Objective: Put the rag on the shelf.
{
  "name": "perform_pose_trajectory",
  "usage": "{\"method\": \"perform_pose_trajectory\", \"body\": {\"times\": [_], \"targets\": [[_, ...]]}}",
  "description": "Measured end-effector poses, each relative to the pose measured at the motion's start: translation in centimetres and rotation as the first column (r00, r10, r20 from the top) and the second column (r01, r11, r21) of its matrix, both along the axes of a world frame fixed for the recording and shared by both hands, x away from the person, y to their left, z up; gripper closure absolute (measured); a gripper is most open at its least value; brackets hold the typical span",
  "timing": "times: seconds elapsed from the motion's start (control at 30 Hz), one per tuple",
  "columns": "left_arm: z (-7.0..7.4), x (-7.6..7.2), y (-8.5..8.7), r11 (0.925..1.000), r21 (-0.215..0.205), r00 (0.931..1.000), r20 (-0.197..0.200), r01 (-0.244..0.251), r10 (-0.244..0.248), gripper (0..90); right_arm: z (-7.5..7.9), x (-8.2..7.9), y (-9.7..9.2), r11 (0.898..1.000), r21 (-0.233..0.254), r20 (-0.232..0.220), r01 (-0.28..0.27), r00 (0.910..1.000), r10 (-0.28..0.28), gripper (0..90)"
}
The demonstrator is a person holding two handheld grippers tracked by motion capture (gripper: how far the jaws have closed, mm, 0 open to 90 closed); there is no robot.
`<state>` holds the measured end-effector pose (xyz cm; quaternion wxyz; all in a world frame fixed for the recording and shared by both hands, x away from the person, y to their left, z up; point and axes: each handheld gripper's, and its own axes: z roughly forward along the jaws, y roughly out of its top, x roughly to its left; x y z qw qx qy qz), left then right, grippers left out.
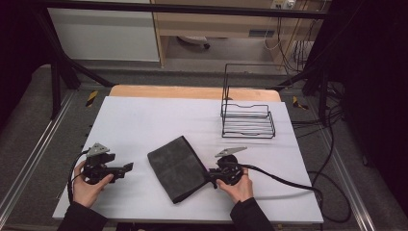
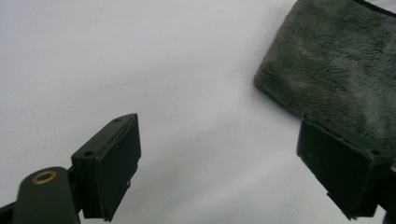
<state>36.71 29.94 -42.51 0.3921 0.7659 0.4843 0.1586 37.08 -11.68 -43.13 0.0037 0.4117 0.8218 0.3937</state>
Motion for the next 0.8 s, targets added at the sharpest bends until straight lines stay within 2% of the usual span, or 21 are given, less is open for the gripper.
{"method": "perform_pose_trajectory", "body": {"times": [0.07,0.2,0.4,0.5,0.53,0.57,0.63,0.67,0.73,0.77,0.8], "targets": [[0.0,0.0,-0.3,1.0,-0.002,1.0,-0.001,0.007,-0.007,13.7,-0.1,-0.5,-1.4,1.0,0.0,-0.001,0.023,0.9997,-0.023,76.5],[0.1,-0.2,-1.3,0.9995,-0.001,0.9995,0.001,0.033,-0.033,13.8,-0.5,-1.1,-2.3,0.999,0.01,-0.005,0.04,0.9992,-0.04,76.4],[0.2,-0.8,-4.3,0.9955,-0.007,0.9953,-0.021,0.095,-0.095,14.7,-1.1,-1.9,-2.2,0.999,0.01,0.001,0.047,0.9989,-0.047,75.6],[0.2,-1.3,-6.4,0.9906,-0.009,0.9897,-0.043,0.137,-0.137,16.1,-1.2,-1.9,-2.2,0.999,0.007,0.004,0.046,0.9989,-0.046,75.2],[0.2,-1.5,-7.1,0.9885,-0.009,0.9876,-0.044,0.151,-0.151,19.2,-1.2,-1.9,-2.2,0.999,0.005,0.019,0.041,0.999,-0.042,74.2],[0.2,-1.8,-7.8,0.9862,-0.011,0.9851,-0.046,0.165,-0.166,19.2,-1.2,-1.9,-2.2,0.999,0.005,0.019,0.041,0.999,-0.042,74.2],[0.2,-2.4,-9.2,0.9827,-0.004,0.9813,-0.052,0.185,-0.185,21.1,-1.1,-1.9,-2.3,1.0,0.004,0.056,0.027,0.9981,-0.028,70.2],[0.2,-2.6,-9.8,0.9799,-0.008,0.978,-0.062,0.199,-0.199,21.1,-1.1,-1.9,-2.3,1.0,0.004,0.056,0.027,0.9981,-0.028,70.2],[0.1,-3.1,-10.9,0.9759,-0.022,0.9723,-0.084,0.217,-0.218,23.5,-0.9,-1.9,-2.4,1.0,0.012,0.086,0.021,0.996,-0.022,63.5],[0.0,-3.3,-11.4,0.9734,-0.028,0.9686,-0.097,0.227,-0.229,27.7,-0.6,-1.9,-2.6,0.999,0.02,0.125,0.027,0.9917,-0.029,55.3],[-0.1,-3.6,-11.9,0.9711,-0.027,0.9652,-0.107,0.237,-0.239,27.7,-0.6,-1.9,-2.6,0.999,0.02,0.125,0.027,0.9917,-0.029,55.3]]}}
